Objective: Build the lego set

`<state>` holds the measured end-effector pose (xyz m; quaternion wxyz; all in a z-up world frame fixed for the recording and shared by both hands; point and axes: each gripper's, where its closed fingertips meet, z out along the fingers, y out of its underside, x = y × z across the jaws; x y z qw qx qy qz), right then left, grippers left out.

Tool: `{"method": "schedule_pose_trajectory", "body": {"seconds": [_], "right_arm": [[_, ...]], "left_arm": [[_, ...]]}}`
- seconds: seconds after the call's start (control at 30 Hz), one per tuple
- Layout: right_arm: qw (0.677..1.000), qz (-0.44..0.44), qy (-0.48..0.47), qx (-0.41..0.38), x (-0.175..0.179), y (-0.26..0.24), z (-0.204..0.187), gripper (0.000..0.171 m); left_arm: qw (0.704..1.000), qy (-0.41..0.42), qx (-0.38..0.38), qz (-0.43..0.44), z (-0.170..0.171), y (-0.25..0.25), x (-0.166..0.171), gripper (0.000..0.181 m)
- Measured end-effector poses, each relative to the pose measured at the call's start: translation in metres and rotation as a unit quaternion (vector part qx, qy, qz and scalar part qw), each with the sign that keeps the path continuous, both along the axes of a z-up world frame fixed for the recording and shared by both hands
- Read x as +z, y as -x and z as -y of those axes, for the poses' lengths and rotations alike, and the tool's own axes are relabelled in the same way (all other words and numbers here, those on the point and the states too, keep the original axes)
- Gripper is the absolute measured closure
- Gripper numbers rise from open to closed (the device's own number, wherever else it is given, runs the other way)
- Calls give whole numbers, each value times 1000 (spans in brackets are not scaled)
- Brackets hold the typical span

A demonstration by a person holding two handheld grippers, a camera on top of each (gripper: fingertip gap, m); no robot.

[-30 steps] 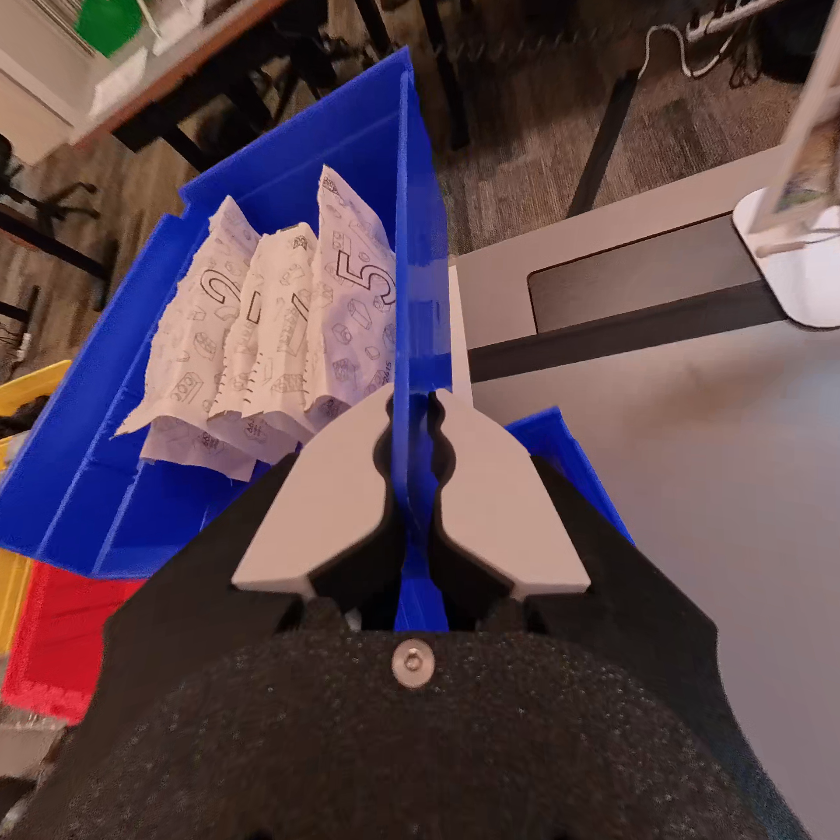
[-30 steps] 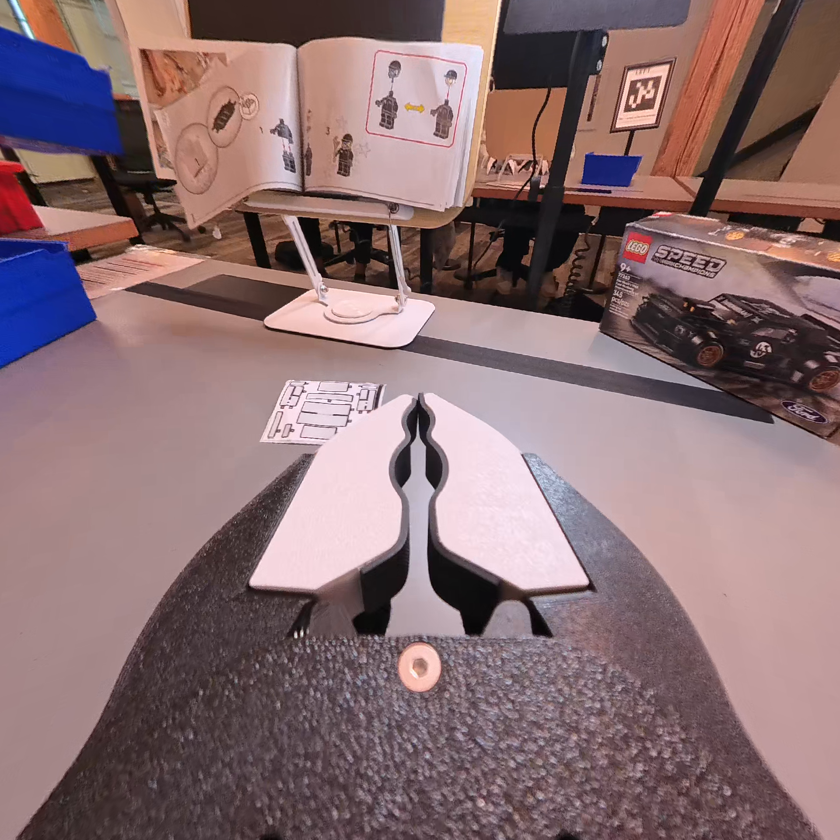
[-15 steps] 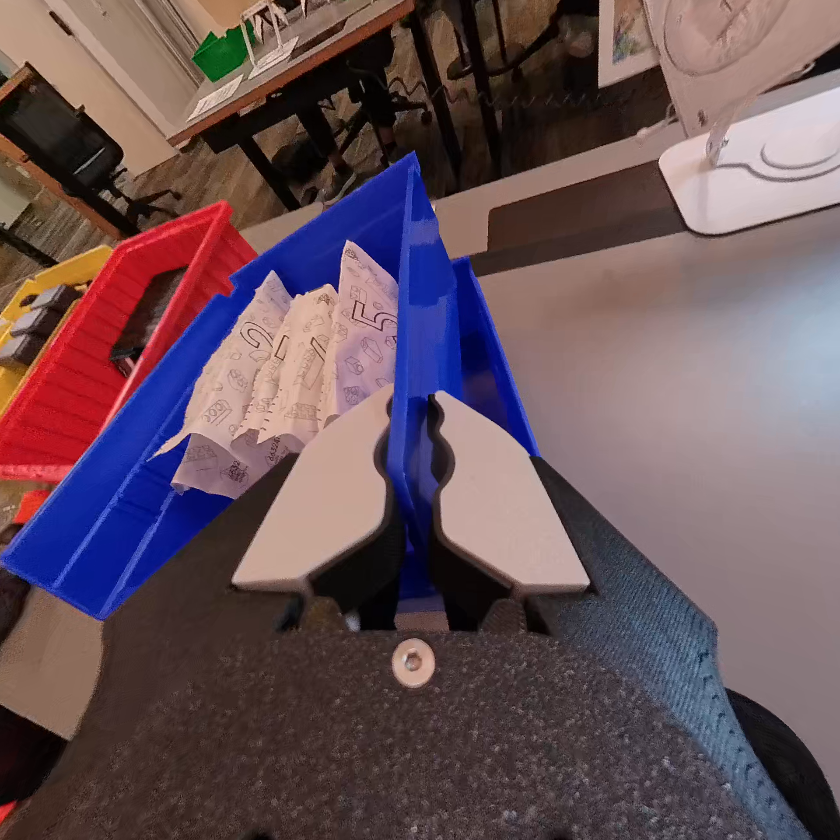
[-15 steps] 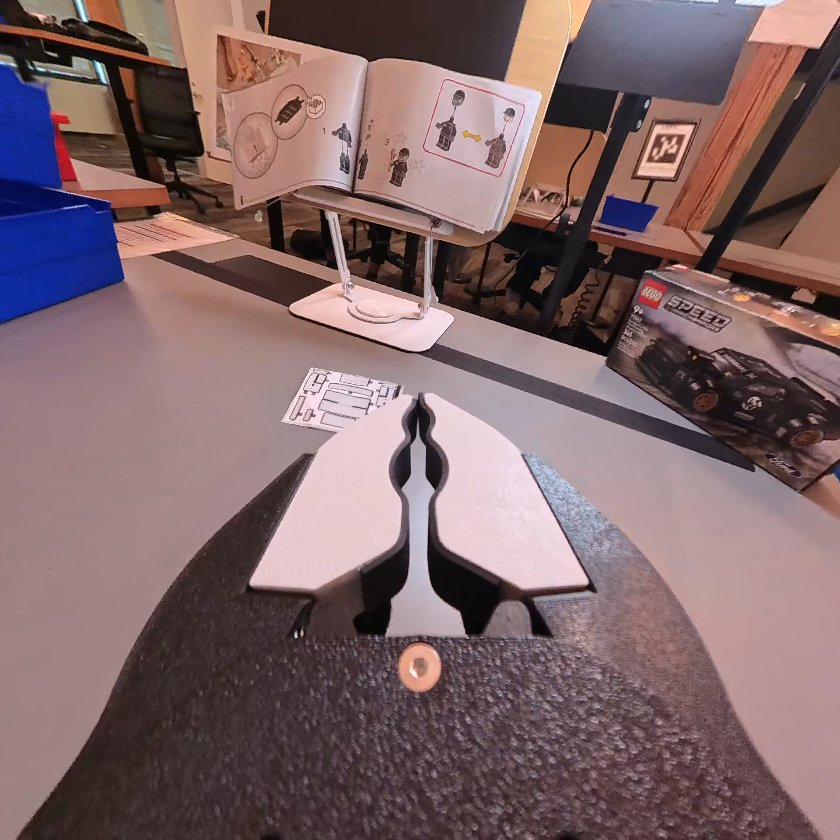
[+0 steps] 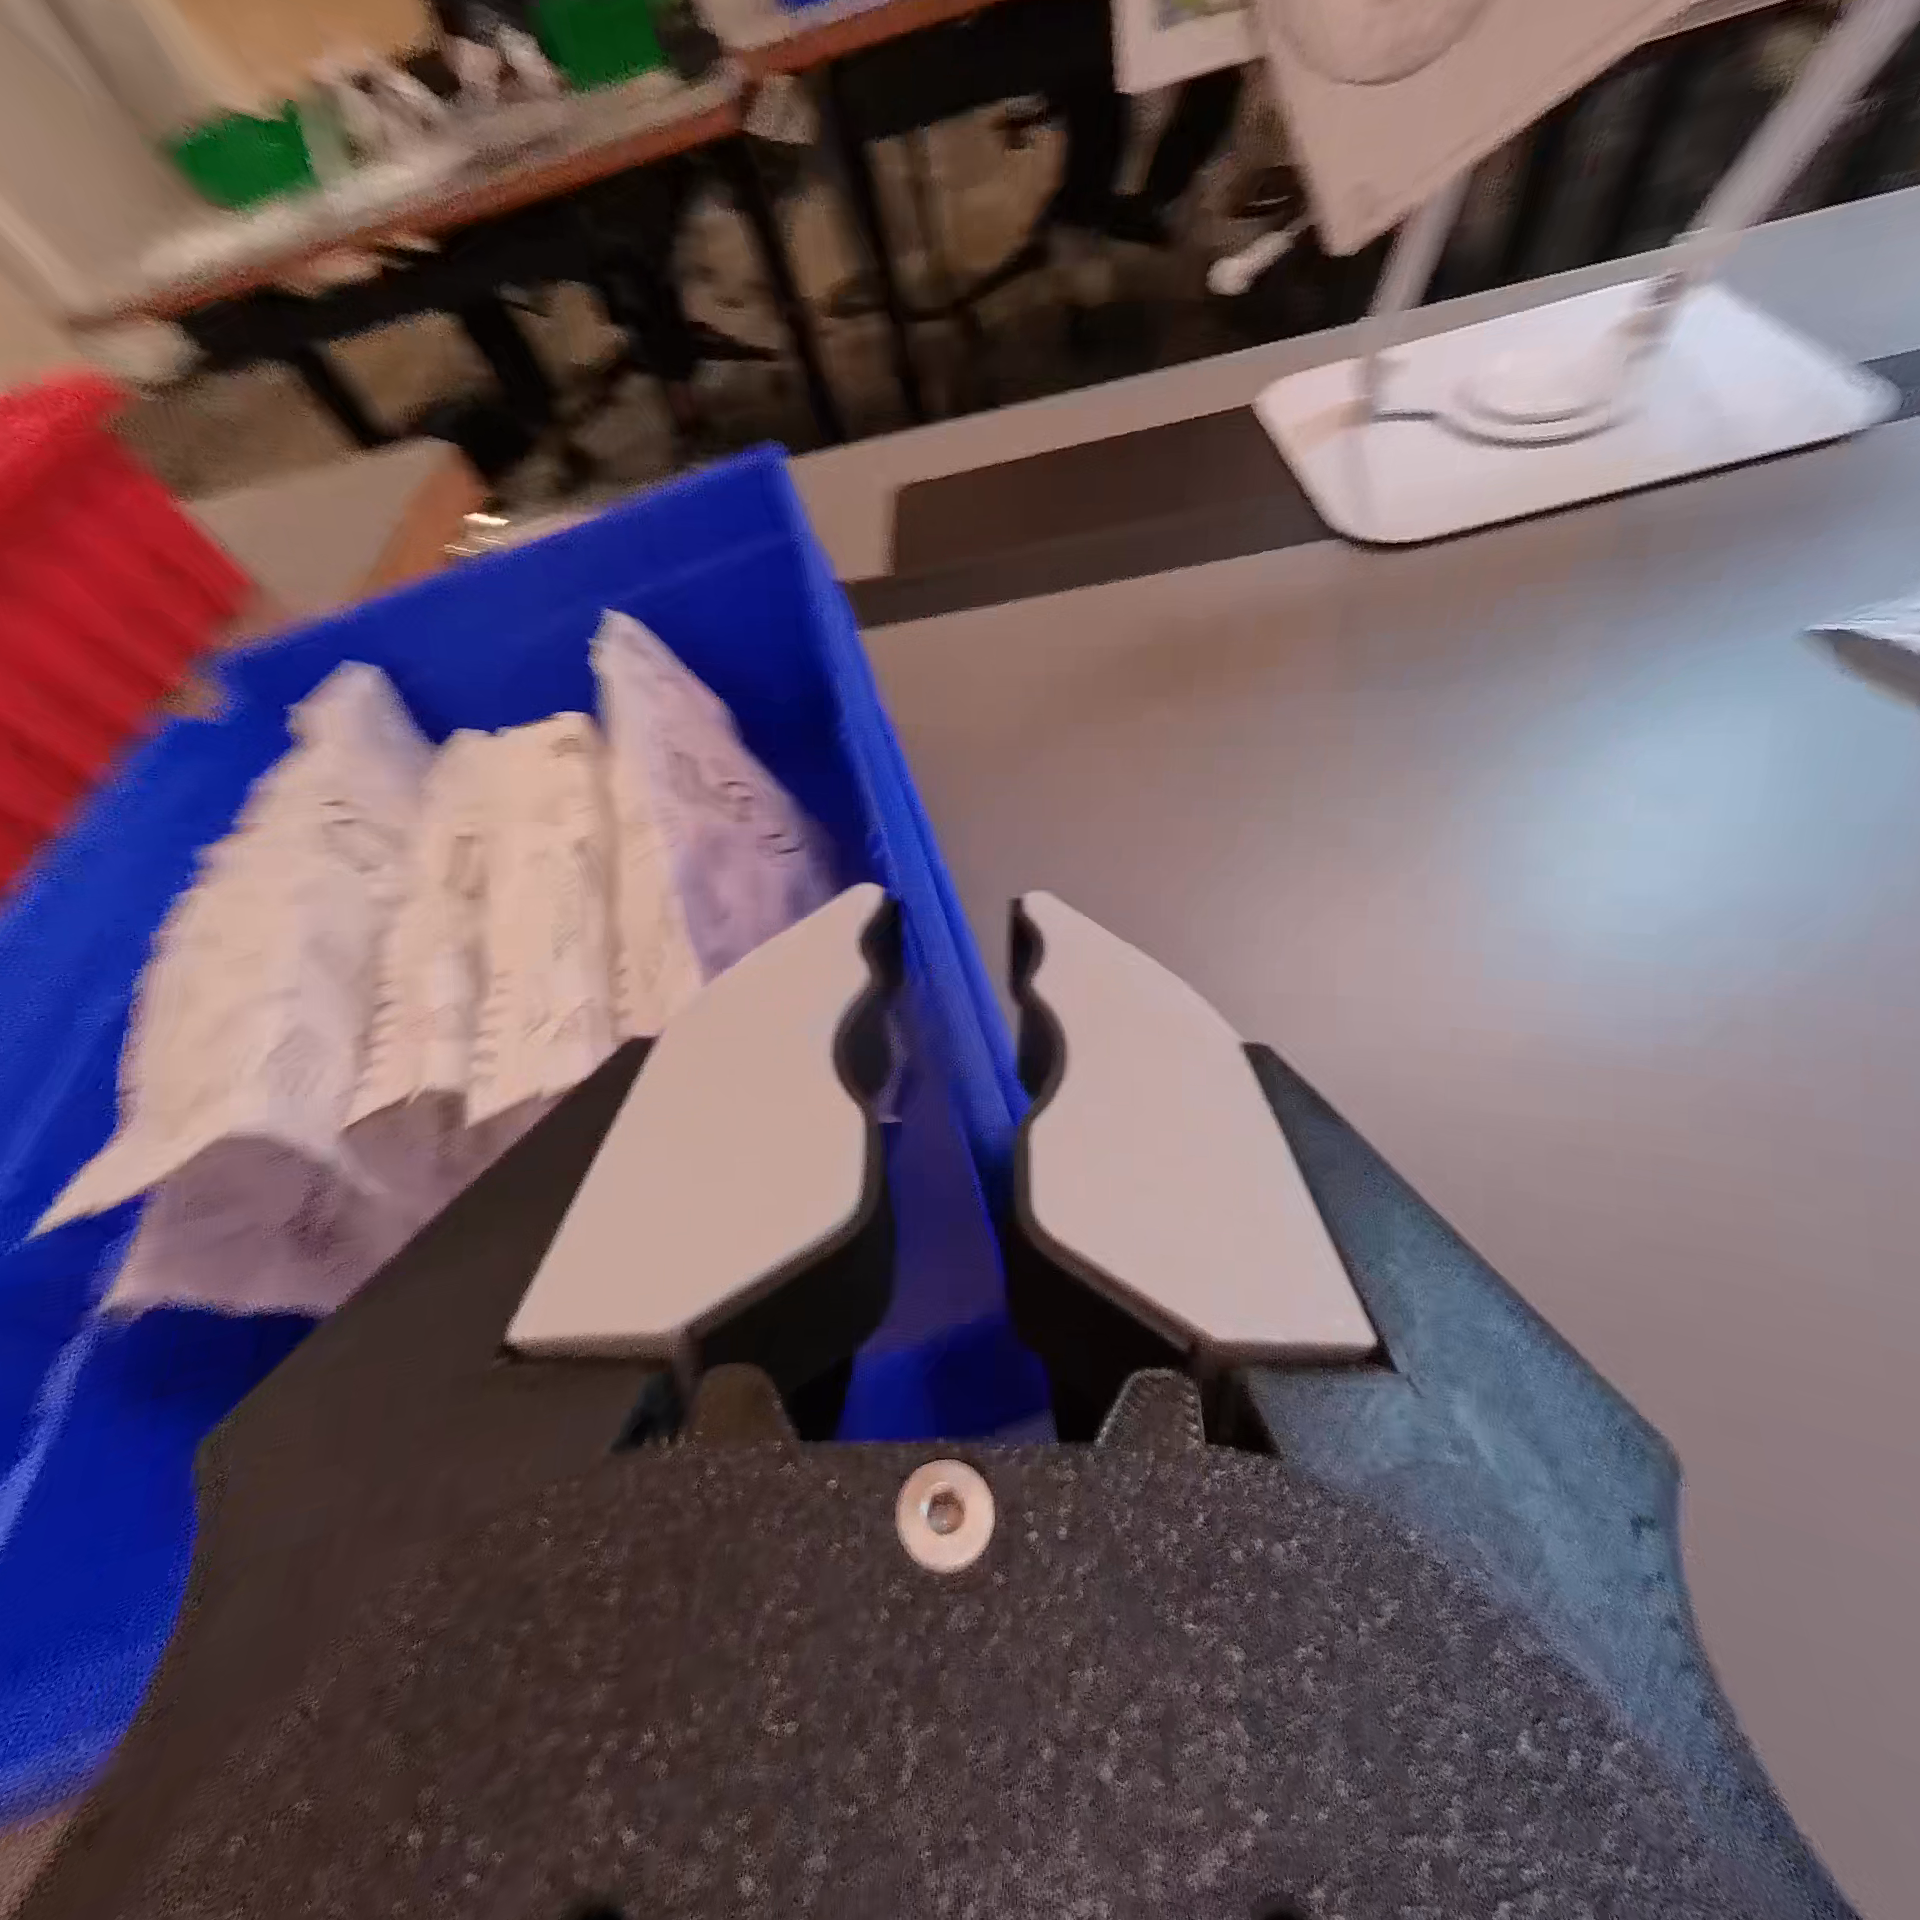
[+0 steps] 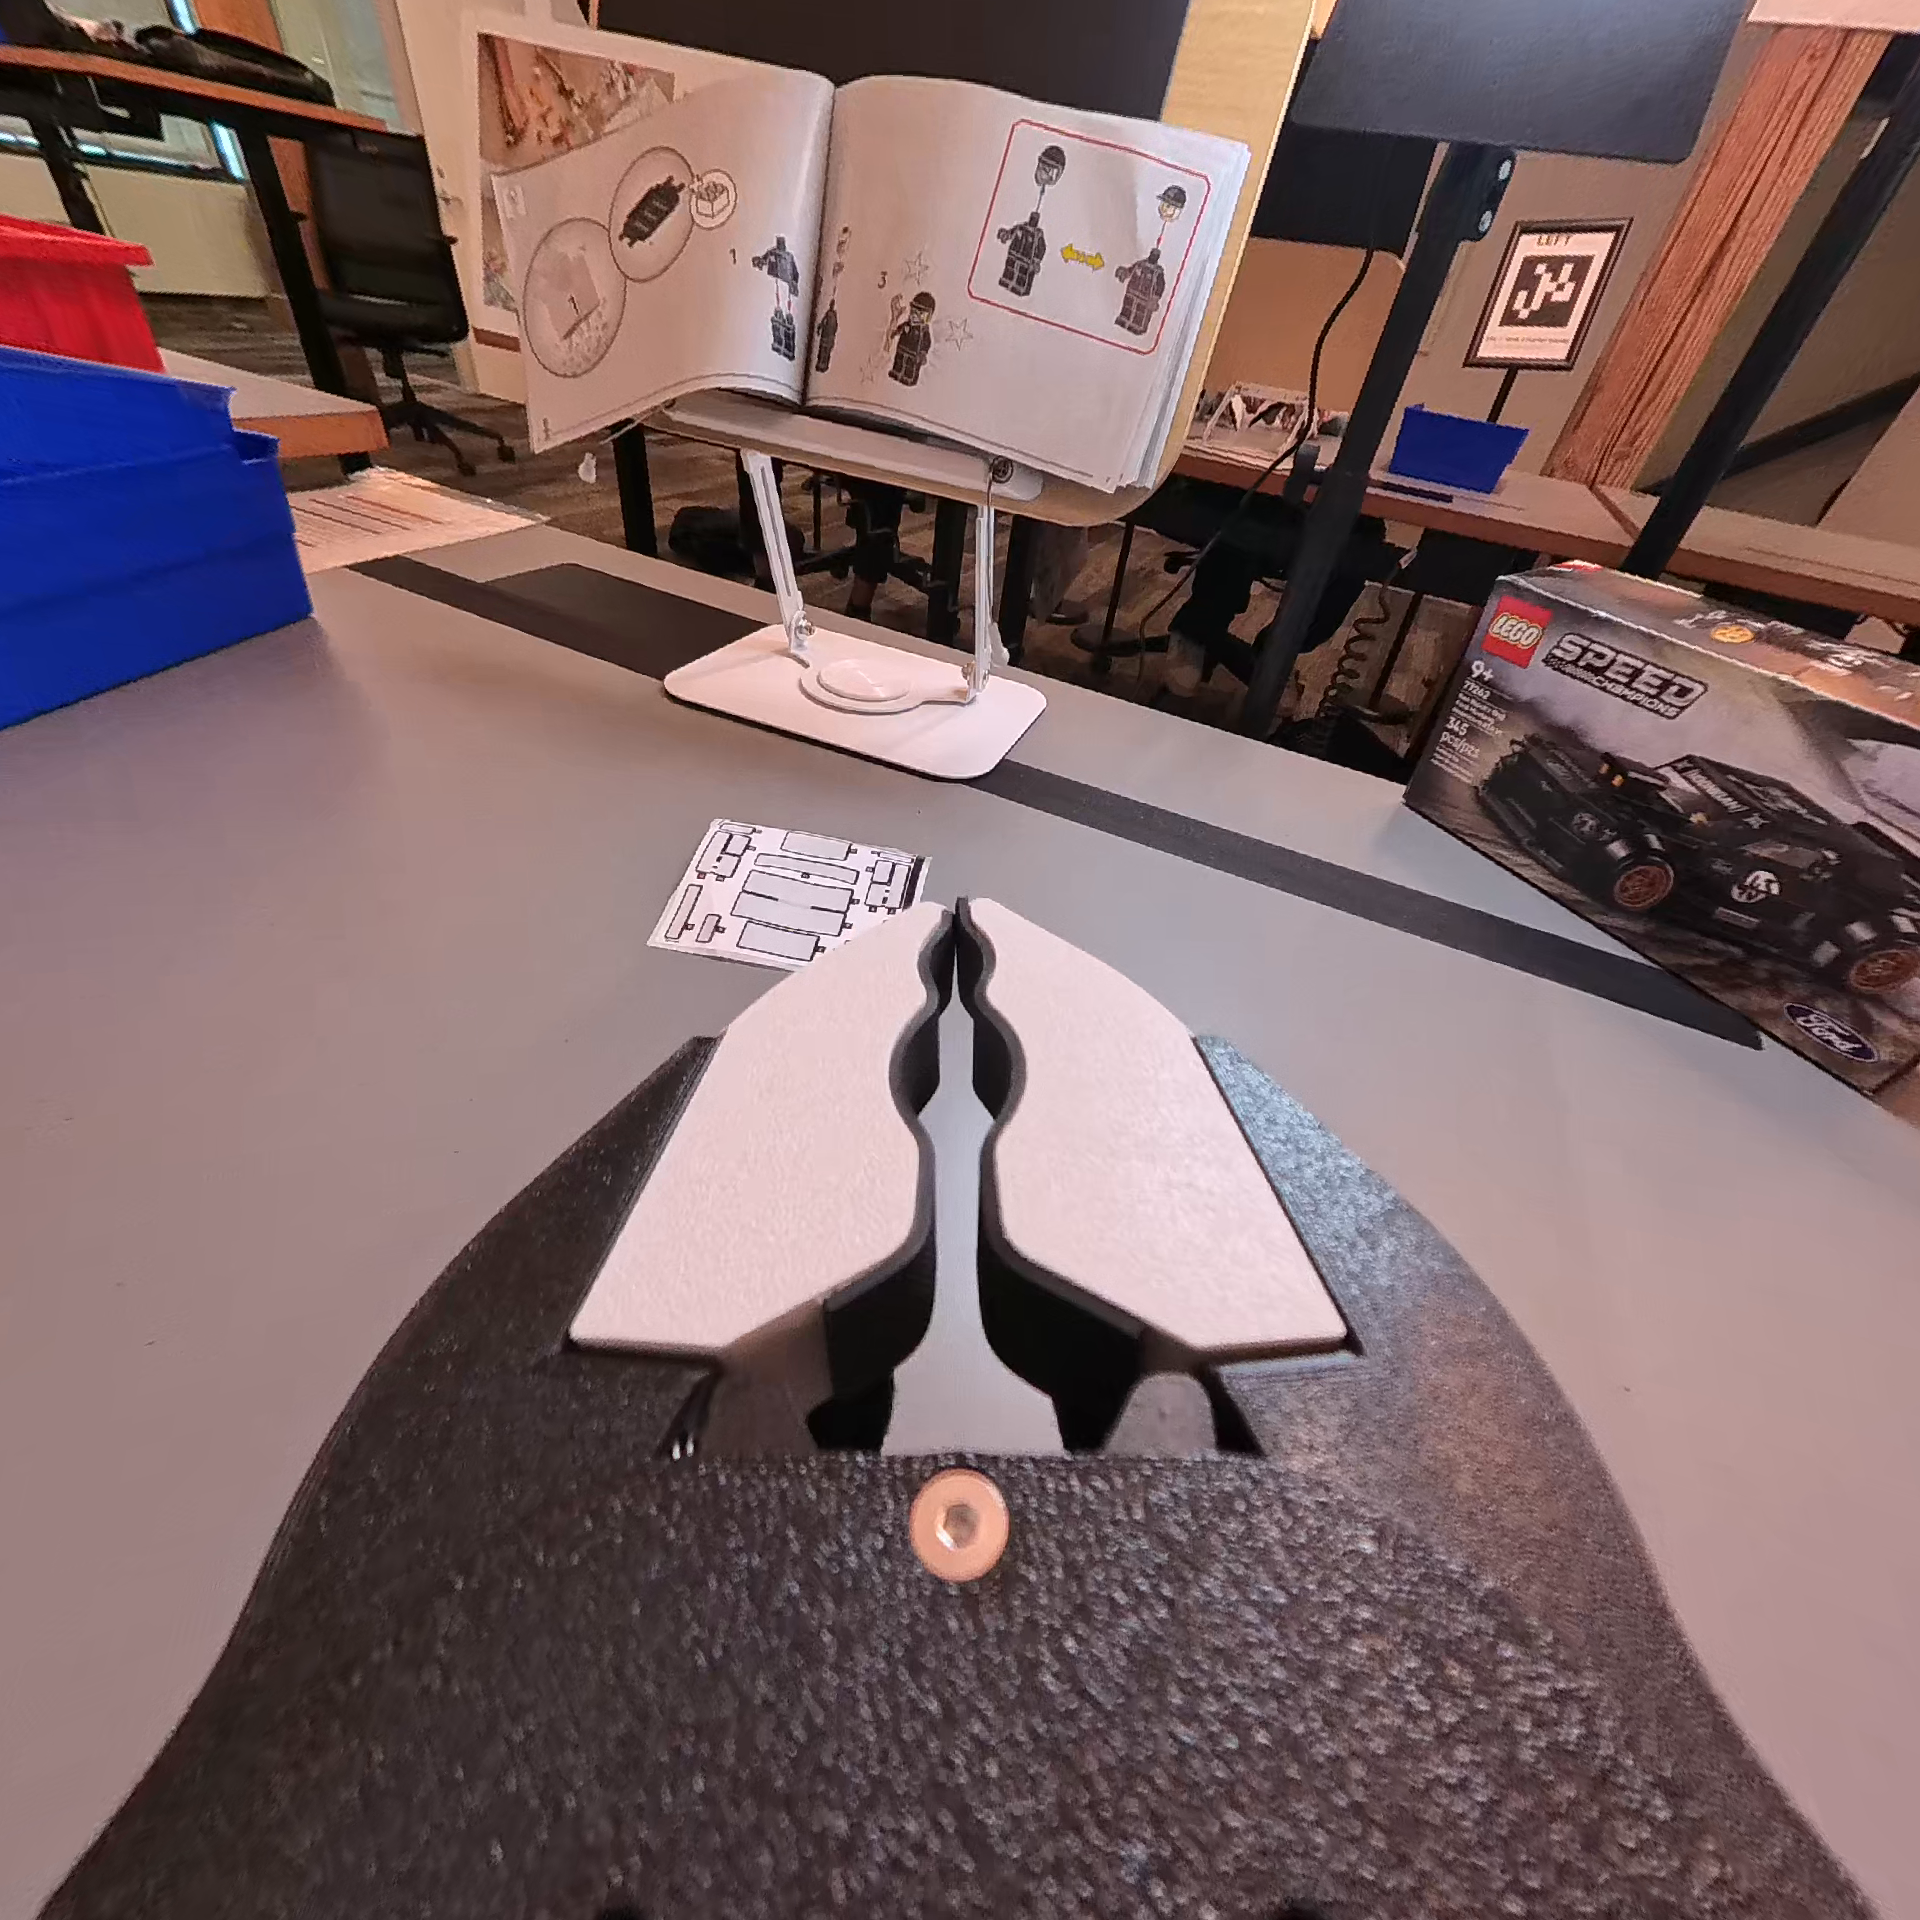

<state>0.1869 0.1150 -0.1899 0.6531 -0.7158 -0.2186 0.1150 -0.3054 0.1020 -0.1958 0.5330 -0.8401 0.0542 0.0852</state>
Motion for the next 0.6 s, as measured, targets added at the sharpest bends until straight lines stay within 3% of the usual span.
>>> {"method": "schedule_pose_trajectory", "body": {"seconds": [0.07, 0.2, 0.37, 0.5, 0.53, 0.6], "right_arm": [[1000, 0, 1, 2, -1, 1, 0, 171], [1000, 4, 6, 6, -5, 3, -1, 171], [1000, 7, 17, 13, -12, 7, -3, 171], [1000, 10, 23, 19, -16, 10, -4, 171], [999, 10, 25, 20, -17, 11, -4, 171], [999, 13, 29, 22, -20, 12, -5, 171]], "left_arm": [[996, 24, -44, 76, 2, -9, -12, 134], [995, -32, -55, 83, 27, 6, 17, 127], [994, -68, 84, -18, 74, 110, 51, 127], [986, -25, 163, 21, 105, 196, 23, 119], [987, 4, 151, 63, 107, 199, 6, 125], [986, 53, 87, 134, 102, 179, -23, 161]]}}
